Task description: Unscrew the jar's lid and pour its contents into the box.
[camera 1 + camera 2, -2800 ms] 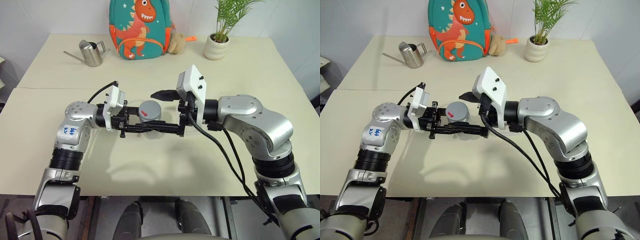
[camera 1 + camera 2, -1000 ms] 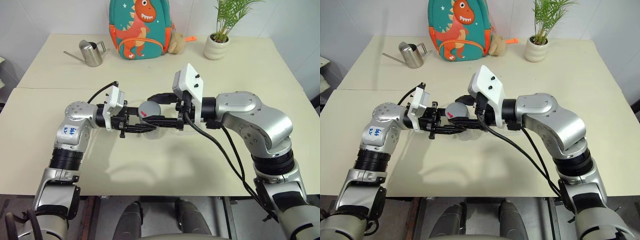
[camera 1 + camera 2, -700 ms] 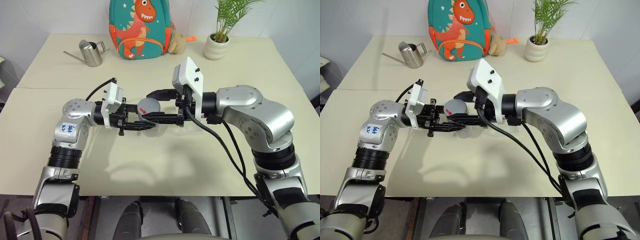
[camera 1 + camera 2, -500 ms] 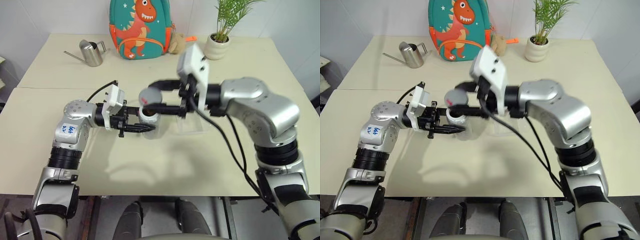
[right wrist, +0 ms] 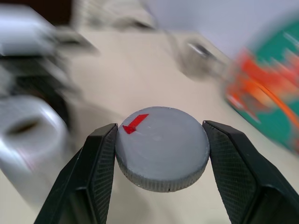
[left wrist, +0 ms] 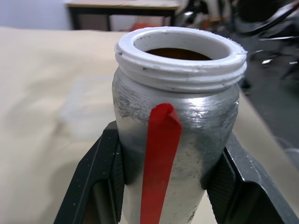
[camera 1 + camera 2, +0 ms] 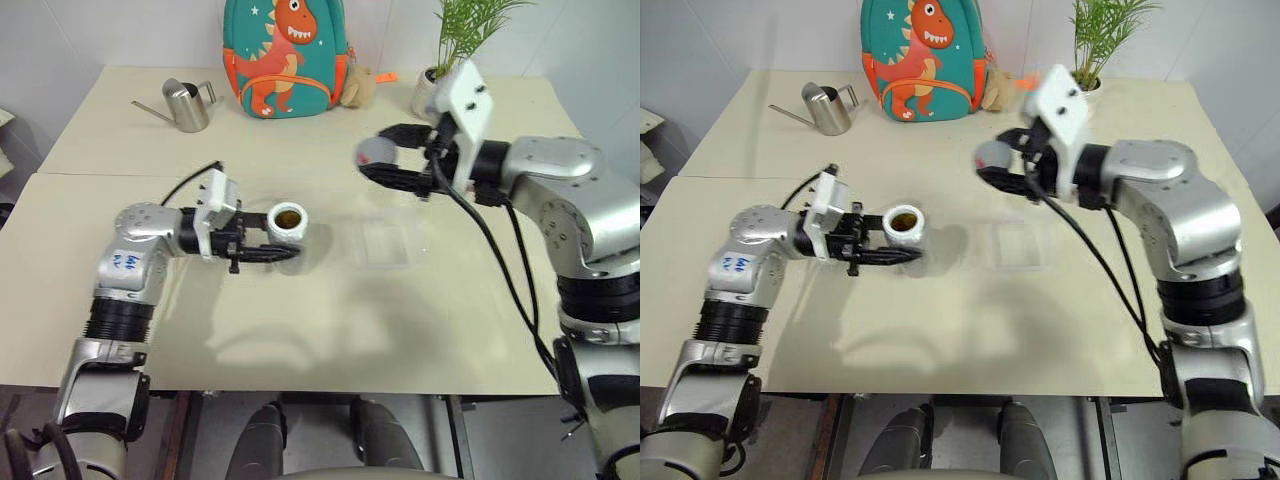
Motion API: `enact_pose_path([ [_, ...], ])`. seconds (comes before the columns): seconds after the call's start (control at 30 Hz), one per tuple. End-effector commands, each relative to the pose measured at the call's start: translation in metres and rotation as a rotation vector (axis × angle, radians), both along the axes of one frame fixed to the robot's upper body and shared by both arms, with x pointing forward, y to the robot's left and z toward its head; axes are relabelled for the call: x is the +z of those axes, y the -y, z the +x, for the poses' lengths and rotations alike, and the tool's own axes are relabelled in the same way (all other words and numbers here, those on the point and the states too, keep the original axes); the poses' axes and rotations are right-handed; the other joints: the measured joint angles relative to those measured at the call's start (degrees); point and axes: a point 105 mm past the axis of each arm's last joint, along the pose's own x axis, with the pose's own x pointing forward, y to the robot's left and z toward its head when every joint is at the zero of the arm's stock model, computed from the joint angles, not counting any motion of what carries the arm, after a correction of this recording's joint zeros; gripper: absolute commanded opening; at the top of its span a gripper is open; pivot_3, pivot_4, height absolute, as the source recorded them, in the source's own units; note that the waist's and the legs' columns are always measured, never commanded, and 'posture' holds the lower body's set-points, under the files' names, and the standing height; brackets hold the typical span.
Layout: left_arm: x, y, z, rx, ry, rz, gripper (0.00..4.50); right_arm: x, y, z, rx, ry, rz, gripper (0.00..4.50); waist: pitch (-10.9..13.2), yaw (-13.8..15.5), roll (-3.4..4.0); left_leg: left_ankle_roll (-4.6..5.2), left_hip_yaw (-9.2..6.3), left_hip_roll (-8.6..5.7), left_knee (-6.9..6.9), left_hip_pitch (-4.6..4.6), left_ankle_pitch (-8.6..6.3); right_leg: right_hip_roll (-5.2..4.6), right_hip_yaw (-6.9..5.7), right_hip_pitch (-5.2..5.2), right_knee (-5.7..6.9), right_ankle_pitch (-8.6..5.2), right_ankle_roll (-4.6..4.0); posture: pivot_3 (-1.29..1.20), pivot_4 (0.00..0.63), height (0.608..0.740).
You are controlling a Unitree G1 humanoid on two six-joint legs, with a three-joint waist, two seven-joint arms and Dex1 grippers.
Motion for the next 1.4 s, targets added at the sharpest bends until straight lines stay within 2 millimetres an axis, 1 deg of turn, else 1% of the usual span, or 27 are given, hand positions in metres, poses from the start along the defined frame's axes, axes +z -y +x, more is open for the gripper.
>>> enact_pose_path([
  [0.03,0.021,-0.014,0.007,0.083,0.085,-0.019,1.87,-0.013,0.046,0.014,-0.214,-0.013,-0.007,2.71,0.0,0.0,0.0,0.01,0.01,0.0,0.0,0.0,-0.01,0.0,0.01,0.0,0.0,0.0,0.01,0.0,0.15,0.74],
  [0.13,0.028,-0.024,0.014,0.152,0.114,-0.032,1.87,-0.047,0.088,0.021,-0.418,-0.094,-0.049,2.71,0.0,0.0,0.0,0.02,0.03,-0.01,0.01,0.0,-0.01,-0.01,0.02,0.0,0.0,-0.01,0.01,0.0,0.15,0.74],
  [0.2,0.031,-0.028,0.019,0.195,0.141,-0.041,1.87,-0.067,0.105,0.019,-0.5,-0.149,-0.054,2.71,0.0,0.0,0.01,0.02,0.03,-0.01,0.01,0.0,-0.01,-0.01,0.03,0.0,0.0,-0.01,0.01,0.0,0.15,0.74],
  [0.27,0.034,-0.031,0.027,0.243,0.18,-0.051,1.87,-0.086,0.116,0.015,-0.55,-0.194,-0.063,2.71,0.0,0.0,0.0,0.02,0.03,-0.01,0.01,0.0,-0.01,0.0,0.02,0.0,0.02,-0.01,0.01,0.0,0.15,0.74],
  [0.4,0.038,-0.027,0.04,0.296,0.247,-0.064,1.87,-0.114,0.134,0.009,-0.652,-0.261,-0.037,2.71,0.0,-0.1,0.0,0.02,0.08,-0.02,0.07,0.03,-0.01,0.0,0.07,0.01,0.08,0.0,0.02,0.0,0.15,0.74],
  [0.47,0.042,-0.024,0.045,0.314,0.27,-0.081,1.87,-0.124,0.144,0.008,-0.71,-0.275,-0.031,2.71,0.0,0.0,0.0,0.02,0.07,-0.02,0.08,0.03,0.0,0.0,0.07,0.01,0.1,0.0,0.03,0.0,0.15,0.74],
  [0.57,0.047,-0.018,0.053,0.337,0.316,-0.092,1.87,-0.133,0.154,0.006,-0.759,-0.286,-0.022,2.71,0.0,0.0,0.0,0.02,0.08,-0.04,0.09,0.02,0.0,0.0,0.07,0.02,0.1,0.01,0.04,0.0,0.15,0.74],
  [0.73,0.053,-0.009,0.061,0.338,0.374,-0.098,1.87,-0.139,0.164,0.002,-0.789,-0.299,-0.007,2.71,0.0,0.0,0.0,0.02,0.07,-0.05,0.09,0.02,0.0,0.0,0.07,0.03,0.08,0.02,0.07,0.0,0.15,0.74],
  [0.83,0.056,-0.001,0.064,0.323,0.406,-0.093,1.87,-0.139,0.165,-0.002,-0.78,-0.302,-0.002,3.51,0.0,0.0,-0.01,0.02,0.07,-0.05,0.08,0.02,0.0,0.01,0.07,0.03,0.08,0.02,0.08,0.0,0.15,0.74],
  [0.93,0.057,0.007,0.064,0.296,0.433,-0.084,1.87,-0.136,0.167,-0.005,-0.773,-0.295,0.004,4.48,0.0,0.0,-0.01,0.02,0.08,-0.06,0.09,0.02,0.0,0.0,0.09,0.04,0.08,0.02,0.1,0.0,0.15,0.74],
  [1.1,0.06,0.02,0.067,0.264,0.473,-0.081,1.87,-0.126,0.169,-0.013,-0.735,-0.265,-0.001,4.48,0.0,0.1,-0.01,0.03,0.08,-0.07,0.12,0.02,0.01,0.01,0.09,0.04,0.1,0.02,0.11,0.0,0.15,0.74],
  [1.13,0.061,0.023,0.068,0.262,0.479,-0.083,1.87,-0.121,0.168,-0.014,-0.715,-0.246,0.005,4.48,0.0,0.1,-0.01,0.03,0.08,-0.07,0.12,0.02,0.01,0.01,0.09,0.04,0.09,0.02,0.12,0.0,0.15,0.74],
  [1.2,0.063,0.031,0.073,0.269,0.499,-0.078,1.87,-0.098,0.155,-0.024,-0.582,-0.158,0.053,4.48,0.0,0.1,-0.02,0.03,0.07,-0.07,0.11,0.02,0.01,0.01,0.09,0.05,0.09,0.02,0.13,0.0,0.15,0.74],
  [1.23,0.064,0.035,0.075,0.275,0.508,-0.072,1.87,-0.089,0.149,-0.031,-0.513,-0.125,0.065,4.48,0.0,0.1,-0.02,0.03,0.07,-0.07,0.11,0.02,0.01,0.01,0.09,0.05,0.09,0.01,0.15,0.0,0.15,0.74],
  [1.3,0.066,0.043,0.077,0.274,0.56,-0.05,1.87,-0.079,0.133,-0.049,-0.361,-0.099,0.092,4.48,0.0,0.2,-0.05,0.04,0.07,-0.09,0.11,0.02,0.0,0.01,0.09,0.06,0.09,-0.01,0.19,0.0,0.15,0.74],
  [1.4,0.064,0.058,0.086,0.308,0.71,0.088,1.87,-0.068,0.115,-0.076,-0.176,-0.117,0.139,4.48,0.1,0.2,-0.12,0.05,0.05,-0.12,0.13,0.02,-0.01,0.01,0.09,0.16,0.04,-0.02,0.29,0.0,0.15,0.74],
])
